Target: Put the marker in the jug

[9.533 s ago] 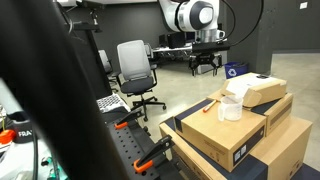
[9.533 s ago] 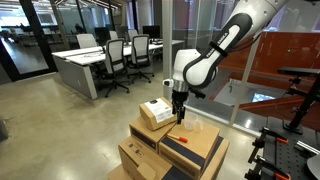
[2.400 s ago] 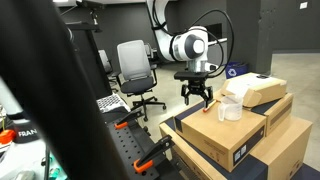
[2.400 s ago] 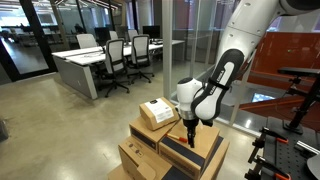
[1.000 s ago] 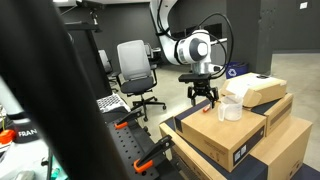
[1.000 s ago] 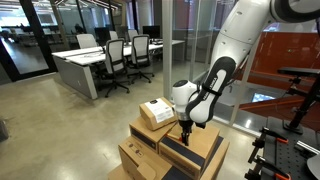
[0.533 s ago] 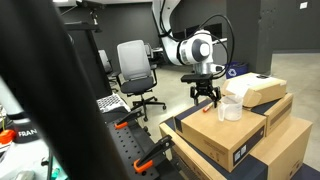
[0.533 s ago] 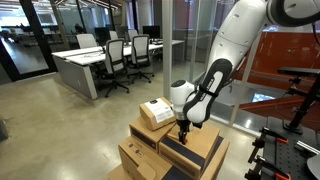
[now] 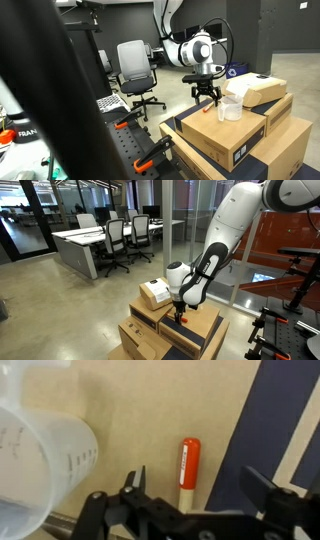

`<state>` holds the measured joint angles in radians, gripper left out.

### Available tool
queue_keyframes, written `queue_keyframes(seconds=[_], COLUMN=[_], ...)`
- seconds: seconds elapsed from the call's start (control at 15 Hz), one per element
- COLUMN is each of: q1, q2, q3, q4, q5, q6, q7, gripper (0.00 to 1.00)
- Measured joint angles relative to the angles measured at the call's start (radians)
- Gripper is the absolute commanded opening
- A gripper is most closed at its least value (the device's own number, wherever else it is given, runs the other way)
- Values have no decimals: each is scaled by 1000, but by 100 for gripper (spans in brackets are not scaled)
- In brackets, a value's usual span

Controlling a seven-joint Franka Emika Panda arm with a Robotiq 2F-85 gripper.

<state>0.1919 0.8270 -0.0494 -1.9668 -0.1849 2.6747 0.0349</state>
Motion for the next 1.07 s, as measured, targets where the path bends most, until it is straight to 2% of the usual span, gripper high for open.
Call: queue_keyframes(seconds=[0.4, 1.07], q1=[35, 36], q2=[19, 55], q3=[-28, -30], q4=[28, 80], q5=[-7, -4], q6=[0, 0], q7=[40, 64], gripper=[100, 100])
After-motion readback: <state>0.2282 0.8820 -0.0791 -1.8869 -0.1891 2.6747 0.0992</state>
